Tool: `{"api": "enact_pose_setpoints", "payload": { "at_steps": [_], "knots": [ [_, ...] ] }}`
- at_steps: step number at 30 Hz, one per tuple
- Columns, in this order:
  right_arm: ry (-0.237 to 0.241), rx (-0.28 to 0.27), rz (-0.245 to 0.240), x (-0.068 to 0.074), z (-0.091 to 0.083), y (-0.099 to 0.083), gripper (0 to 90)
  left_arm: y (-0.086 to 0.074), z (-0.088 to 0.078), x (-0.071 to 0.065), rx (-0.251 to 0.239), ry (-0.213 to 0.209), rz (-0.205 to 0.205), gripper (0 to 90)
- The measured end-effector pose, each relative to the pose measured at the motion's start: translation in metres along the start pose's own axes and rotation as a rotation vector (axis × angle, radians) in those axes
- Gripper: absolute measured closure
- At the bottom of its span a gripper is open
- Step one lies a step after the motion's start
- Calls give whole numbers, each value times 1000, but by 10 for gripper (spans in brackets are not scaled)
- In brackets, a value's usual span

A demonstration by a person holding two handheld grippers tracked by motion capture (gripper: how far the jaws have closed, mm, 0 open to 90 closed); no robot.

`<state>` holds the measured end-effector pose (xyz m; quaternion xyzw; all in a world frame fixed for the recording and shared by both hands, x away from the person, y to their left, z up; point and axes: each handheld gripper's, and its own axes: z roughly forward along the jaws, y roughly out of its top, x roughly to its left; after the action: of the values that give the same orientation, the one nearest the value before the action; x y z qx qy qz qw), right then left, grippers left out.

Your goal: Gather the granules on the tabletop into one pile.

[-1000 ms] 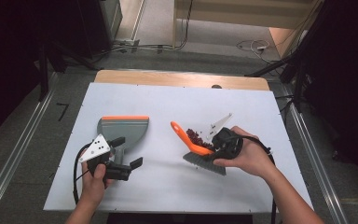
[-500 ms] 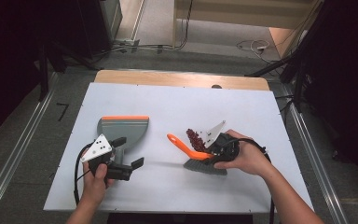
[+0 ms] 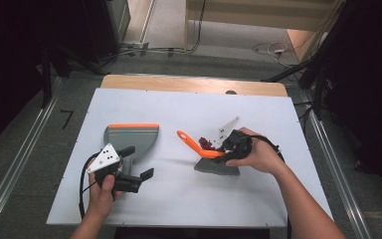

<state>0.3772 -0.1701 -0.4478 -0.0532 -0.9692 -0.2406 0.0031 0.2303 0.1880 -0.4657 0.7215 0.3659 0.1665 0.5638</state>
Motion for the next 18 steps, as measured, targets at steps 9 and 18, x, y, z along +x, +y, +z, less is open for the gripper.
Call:
{"api": "enact_pose_setpoints", "payload": {
  "at_steps": [9, 18],
  "knots": [
    [-31, -4, -8, -16, 1, 6, 675, 0, 1, 0, 1, -2, 2, 0],
    [-65, -9, -20, -27, 2, 13, 675, 0, 1, 1, 0, -2, 2, 0]
  ]
}}
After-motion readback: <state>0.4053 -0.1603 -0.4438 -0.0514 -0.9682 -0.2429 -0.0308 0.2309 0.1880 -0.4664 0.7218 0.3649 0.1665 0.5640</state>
